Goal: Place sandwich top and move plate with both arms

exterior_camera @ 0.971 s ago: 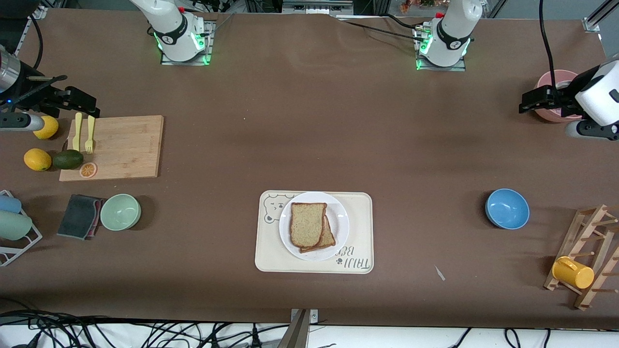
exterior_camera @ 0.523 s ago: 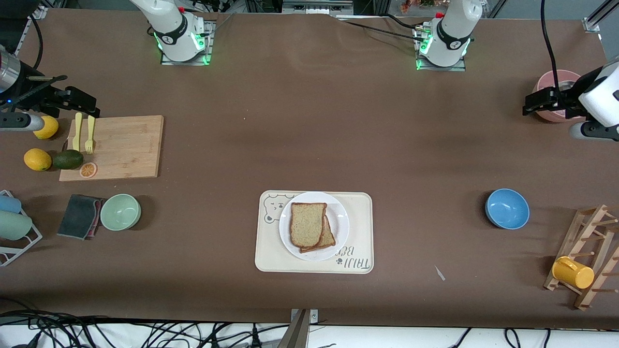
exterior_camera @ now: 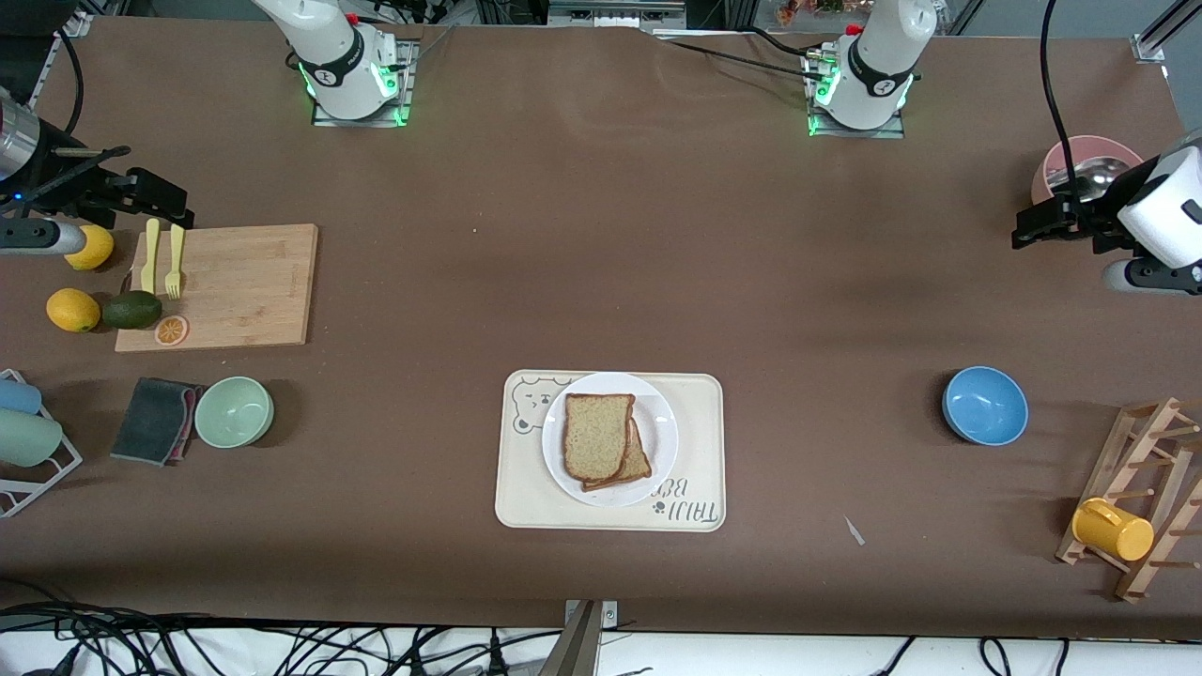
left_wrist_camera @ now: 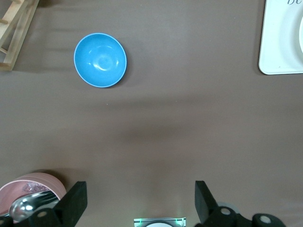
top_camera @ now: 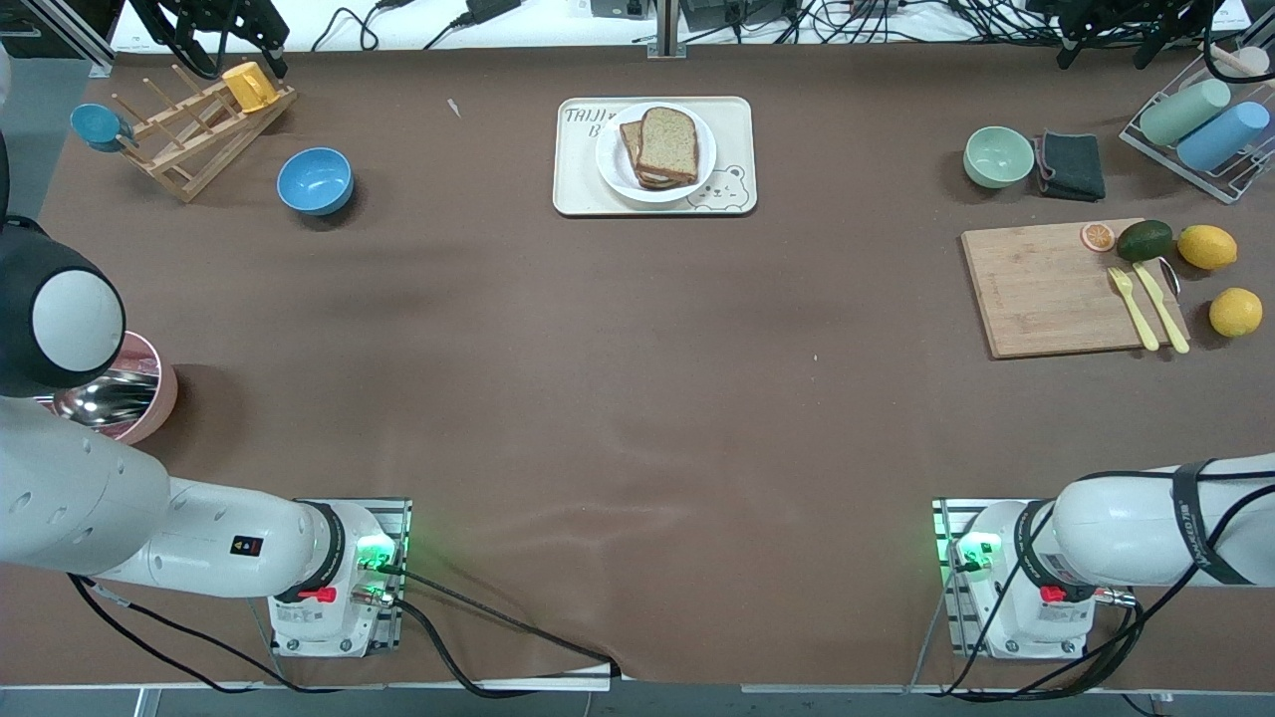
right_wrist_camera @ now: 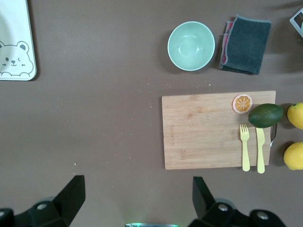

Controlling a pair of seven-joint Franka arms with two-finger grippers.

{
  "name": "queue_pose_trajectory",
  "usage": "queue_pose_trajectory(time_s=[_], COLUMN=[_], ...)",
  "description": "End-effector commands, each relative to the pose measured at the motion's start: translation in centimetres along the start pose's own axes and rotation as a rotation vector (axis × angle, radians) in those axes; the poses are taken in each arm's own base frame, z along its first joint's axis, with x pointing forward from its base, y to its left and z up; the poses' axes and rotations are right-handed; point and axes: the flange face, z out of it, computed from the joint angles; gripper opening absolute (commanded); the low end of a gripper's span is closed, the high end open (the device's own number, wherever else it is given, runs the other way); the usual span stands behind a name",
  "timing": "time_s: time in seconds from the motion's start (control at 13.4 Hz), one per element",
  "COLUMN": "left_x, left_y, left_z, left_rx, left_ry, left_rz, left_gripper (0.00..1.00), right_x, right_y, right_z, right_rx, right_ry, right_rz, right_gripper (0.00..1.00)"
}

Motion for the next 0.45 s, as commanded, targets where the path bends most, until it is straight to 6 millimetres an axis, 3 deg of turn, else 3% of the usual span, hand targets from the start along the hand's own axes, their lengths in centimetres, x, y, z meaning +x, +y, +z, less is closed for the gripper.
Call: queue_pose_trajectory(time_s=[0.0,0.37], left_x=[-1.35,-1.12], left_y=[-0.32,-0.19], left_z=[-0.49,-0.66], left_rx=[0.032,0.036], left_ry=[0.021,0.035], left_rz=[0.013,0.013], left_gripper=[1.00,1.00], right_x=[-0.04,-0.02], right_y=[0.19,0.19], right_z=[-0.80,-0.81], right_rx=[-0.012,-0.012], right_ry=[0.006,0.008], right_rz=[-0.014,-0.014], right_gripper=[1.00,1.00])
